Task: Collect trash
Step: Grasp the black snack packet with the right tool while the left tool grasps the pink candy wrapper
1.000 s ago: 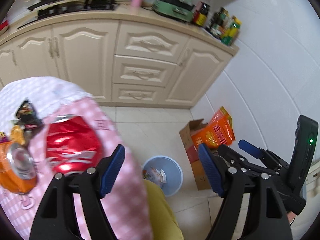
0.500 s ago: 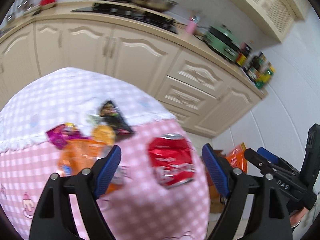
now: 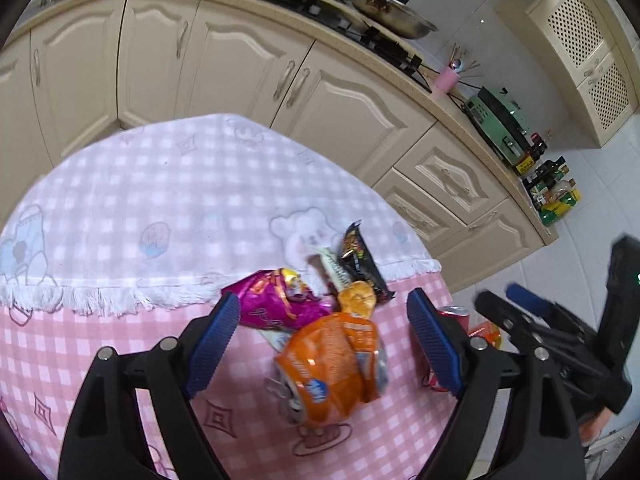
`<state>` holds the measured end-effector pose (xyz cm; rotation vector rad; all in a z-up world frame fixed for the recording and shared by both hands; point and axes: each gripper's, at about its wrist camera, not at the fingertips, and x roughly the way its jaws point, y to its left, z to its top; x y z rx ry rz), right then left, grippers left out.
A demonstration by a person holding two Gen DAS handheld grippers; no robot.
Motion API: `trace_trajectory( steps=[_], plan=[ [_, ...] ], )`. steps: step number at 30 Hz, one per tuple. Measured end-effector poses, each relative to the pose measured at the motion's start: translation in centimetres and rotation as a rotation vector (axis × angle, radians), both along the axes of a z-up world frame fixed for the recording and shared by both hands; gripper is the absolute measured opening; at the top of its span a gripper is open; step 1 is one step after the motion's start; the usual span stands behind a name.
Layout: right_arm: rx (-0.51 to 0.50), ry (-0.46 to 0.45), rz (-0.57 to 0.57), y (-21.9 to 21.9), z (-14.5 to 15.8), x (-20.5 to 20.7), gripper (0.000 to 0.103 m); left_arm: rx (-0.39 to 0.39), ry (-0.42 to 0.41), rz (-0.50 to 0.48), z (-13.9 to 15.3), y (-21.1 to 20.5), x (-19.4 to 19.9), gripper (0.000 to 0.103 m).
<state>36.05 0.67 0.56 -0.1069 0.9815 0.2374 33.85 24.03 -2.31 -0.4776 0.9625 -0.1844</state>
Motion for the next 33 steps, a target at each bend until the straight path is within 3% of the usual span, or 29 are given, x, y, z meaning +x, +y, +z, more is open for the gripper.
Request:
trace_trajectory(
  steps=[9, 16, 21, 24, 26, 29, 32, 33],
  plan=[
    [-0.067, 0.097, 0.042, 6.1, -3.9, 4.4, 0.083, -0.118, 0.058, -0.008, -3.1, 2.9, 0.7, 0.084],
    [-0.087, 0.174, 0.034, 8.0, -6.8, 7.1, 0.083, -0.141, 0.109, -0.026, -5.1, 2.9, 1.8, 0.084],
    [-0.035, 0.249, 0.013, 8.0, -8.6, 8.4, 0.081, -0.121, 0.138, -0.044, -5.9, 2.1, 2.4, 0.085],
    [-0.058, 0.218, 0.009, 8.2, -8.7, 8.6, 0.071, -0.091, 0.14, -0.017, -6.3, 1.7, 2.7, 0.085],
    [-0.078, 0.19, 0.013, 8.4, -8.5, 8.6, 0.05, -0.072, 0.131, -0.014, -6.3, 1.4, 2.9, 0.085],
    [-0.072, 0.194, 0.024, 8.7, -8.4, 8.7, 0.037, -0.066, 0.113, 0.006, -6.4, 1.3, 2.9, 0.085],
    [-0.076, 0.167, 0.049, 9.1, -8.2, 8.2, 0.032, -0.046, 0.103, 0.008, -6.3, 0.9, 3.2, 0.084],
    [-0.08, 0.16, 0.054, 9.2, -8.1, 7.8, 0.032, -0.033, 0.1, 0.013, -6.3, 0.8, 3.3, 0.077]
  ],
)
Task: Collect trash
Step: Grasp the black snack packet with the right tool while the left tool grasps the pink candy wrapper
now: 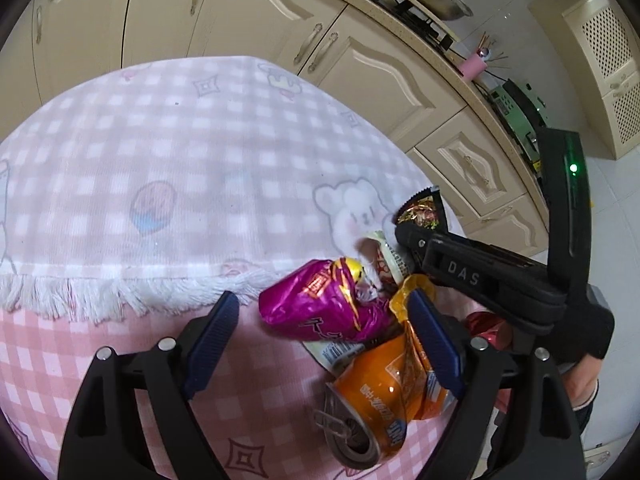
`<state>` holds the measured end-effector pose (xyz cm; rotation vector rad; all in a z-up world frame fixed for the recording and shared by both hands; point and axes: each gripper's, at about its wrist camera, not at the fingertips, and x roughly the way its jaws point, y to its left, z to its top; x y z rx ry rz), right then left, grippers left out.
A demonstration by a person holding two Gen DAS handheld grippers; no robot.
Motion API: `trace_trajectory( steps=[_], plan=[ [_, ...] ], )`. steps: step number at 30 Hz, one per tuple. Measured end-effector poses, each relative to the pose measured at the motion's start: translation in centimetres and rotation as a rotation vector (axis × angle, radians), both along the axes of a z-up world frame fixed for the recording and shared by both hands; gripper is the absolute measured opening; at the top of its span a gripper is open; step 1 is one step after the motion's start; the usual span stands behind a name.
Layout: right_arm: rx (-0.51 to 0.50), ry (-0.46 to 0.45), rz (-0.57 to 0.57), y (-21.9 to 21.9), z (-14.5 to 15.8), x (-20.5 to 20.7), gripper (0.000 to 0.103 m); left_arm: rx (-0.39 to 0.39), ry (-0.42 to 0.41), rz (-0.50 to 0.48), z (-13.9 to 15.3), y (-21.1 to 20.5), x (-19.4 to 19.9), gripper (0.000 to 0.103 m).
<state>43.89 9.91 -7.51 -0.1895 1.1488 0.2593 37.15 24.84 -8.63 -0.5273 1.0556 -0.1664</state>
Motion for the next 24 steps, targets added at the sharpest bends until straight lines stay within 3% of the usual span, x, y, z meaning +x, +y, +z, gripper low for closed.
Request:
trace_trajectory(
  steps=[1, 2, 4, 6, 10, 19, 24],
  plan=[
    [-0.001, -0.004, 0.003, 0.0, 0.0, -0.1, 0.031, 0.017, 0.0, 0.008, 0.0, 0.0, 0.1, 0.063],
    [0.004, -0.002, 0.002, 0.0, 0.1, -0.2, 0.031, 0.037, 0.001, 0.014, 0.0, -0.1, 0.2, 0.059],
    [0.016, 0.005, -0.005, -0.2, 0.2, -0.2, 0.03, -0.003, -0.014, -0.013, -0.2, -0.1, 0.3, 0.043],
    [0.02, 0.01, -0.008, -0.5, 0.1, 0.0, 0.03, -0.031, -0.019, -0.015, -0.3, 0.1, 0.3, 0.038],
    [0.044, 0.021, -0.024, -1.2, 0.4, -0.2, 0.029, -0.014, -0.054, 0.002, 0.1, 0.3, 0.2, 0.036],
    [0.085, 0.012, -0.06, -3.1, 1.4, -0.3, 0.028, -0.065, -0.166, 0.123, 2.1, 3.2, -0.9, 0.036],
    [0.111, 0.005, -0.077, -4.0, 2.3, -0.6, 0.028, -0.076, -0.194, 0.125, 2.6, 3.7, -1.3, 0.036]
  ],
)
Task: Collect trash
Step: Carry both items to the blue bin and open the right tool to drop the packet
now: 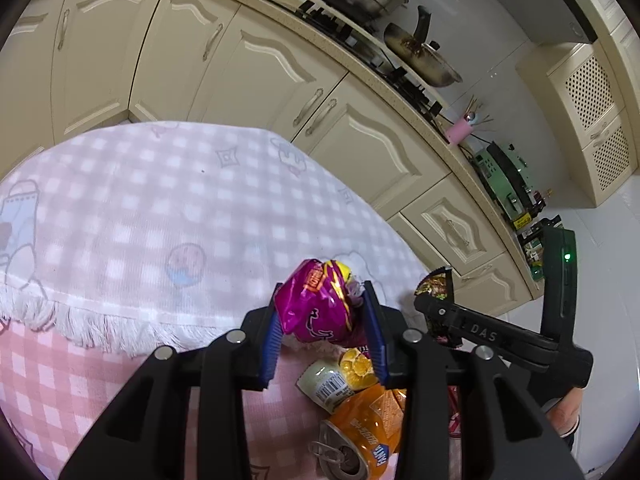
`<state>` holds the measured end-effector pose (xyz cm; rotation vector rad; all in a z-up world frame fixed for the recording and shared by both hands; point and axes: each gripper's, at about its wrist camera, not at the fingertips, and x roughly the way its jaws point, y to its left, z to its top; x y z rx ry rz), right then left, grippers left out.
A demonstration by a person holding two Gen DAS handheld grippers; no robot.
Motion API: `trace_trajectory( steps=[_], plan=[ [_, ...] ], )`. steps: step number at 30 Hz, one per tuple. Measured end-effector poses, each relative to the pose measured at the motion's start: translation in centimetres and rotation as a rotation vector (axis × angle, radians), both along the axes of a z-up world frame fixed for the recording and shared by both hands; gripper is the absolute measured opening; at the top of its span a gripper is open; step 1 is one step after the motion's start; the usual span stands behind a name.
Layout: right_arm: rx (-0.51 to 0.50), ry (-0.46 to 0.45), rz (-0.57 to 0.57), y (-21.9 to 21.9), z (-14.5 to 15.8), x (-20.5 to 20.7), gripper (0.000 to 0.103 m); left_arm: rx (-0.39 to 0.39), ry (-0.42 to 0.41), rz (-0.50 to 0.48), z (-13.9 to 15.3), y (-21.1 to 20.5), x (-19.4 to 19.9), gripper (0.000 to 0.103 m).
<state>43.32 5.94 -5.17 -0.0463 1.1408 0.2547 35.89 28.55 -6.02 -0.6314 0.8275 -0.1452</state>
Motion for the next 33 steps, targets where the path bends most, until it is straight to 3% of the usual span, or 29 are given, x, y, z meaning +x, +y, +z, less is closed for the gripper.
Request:
trace_trajectory(
  steps=[15, 21, 33],
  plan=[
    [0.056, -0.074, -0.123, -9.0, 4.6, -3.4, 0.028, 0.035, -0.094, -0.061, 3.9, -3.8, -2.0, 0.036],
    [0.054, -0.075, -0.203, -14.5, 4.7, -5.5, 0.028, 0.119, -0.114, -0.182, 5.2, -10.3, -2.4, 0.036],
    [0.05, -0.012, -0.413, -27.0, 0.9, -9.4, 0.028, 0.141, -0.087, -0.446, 5.9, -22.1, -2.8, 0.036]
  ],
)
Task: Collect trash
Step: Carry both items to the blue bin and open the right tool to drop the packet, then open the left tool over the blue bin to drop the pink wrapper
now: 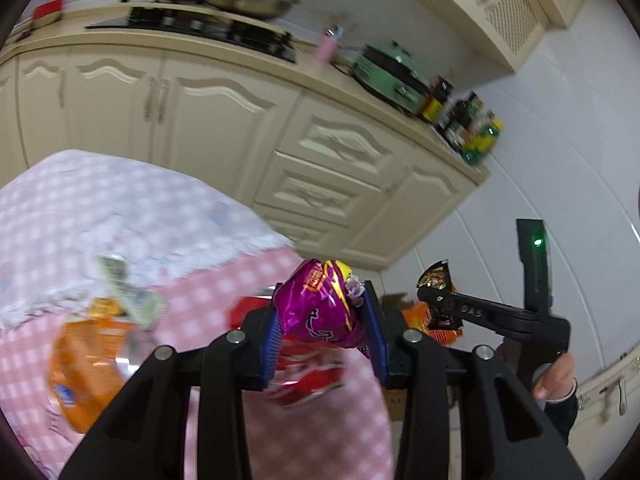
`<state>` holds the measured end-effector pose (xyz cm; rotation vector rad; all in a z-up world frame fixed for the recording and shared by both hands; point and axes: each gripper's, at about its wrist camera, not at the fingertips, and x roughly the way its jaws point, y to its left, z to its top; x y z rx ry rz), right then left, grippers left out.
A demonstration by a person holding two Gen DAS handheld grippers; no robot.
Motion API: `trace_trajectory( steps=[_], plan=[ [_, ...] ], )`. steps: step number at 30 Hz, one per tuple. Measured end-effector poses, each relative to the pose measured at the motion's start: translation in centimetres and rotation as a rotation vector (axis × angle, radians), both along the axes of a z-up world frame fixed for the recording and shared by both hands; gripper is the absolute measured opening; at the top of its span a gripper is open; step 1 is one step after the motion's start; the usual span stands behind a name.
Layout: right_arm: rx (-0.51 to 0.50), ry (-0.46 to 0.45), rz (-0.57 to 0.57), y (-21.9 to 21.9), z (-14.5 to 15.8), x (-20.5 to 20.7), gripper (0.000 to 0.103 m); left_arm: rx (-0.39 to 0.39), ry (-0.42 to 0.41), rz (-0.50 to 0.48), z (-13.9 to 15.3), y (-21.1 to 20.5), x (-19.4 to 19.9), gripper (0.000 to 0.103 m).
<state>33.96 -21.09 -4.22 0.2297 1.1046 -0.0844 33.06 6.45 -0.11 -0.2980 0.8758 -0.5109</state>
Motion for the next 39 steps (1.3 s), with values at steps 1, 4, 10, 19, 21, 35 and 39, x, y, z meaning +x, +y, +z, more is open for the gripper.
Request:
trace_trajectory(
  steps=[1, 4, 10, 19, 21, 35, 39],
  plan=[
    [0.003, 0.014, -0.018, -1.1, -0.6, -0.3, 0.028, 0.005, 0.009, -0.024, -0.2, -1.2, 0.0, 0.036],
    [0.006, 0.046, -0.059, -3.7, -2.4, -1.2, 0.028, 0.021, 0.039, -0.089, -0.8, -4.7, -0.1, 0.036],
    [0.016, 0.14, -0.132, -8.4, -6.2, -3.1, 0.028, 0.078, 0.092, -0.228, -2.7, -12.8, -0.4, 0.036],
    [0.085, 0.191, -0.173, -12.9, -9.5, -5.3, 0.036, 0.174, 0.194, -0.36, -7.8, -22.5, -1.2, 0.036],
    [0.022, 0.176, -0.184, -13.4, -9.3, -5.6, 0.068, 0.199, 0.211, -0.377, -8.8, -23.8, -1.1, 0.036],
    [-0.002, 0.179, -0.303, -19.6, -9.9, -9.8, 0.07, 0.315, 0.223, -0.463, -12.0, -30.7, -1.0, 0.049],
    [0.008, 0.181, -0.333, -20.5, -9.9, -10.9, 0.071, 0.367, 0.224, -0.486, -12.5, -32.2, -1.4, 0.065]
  ],
)
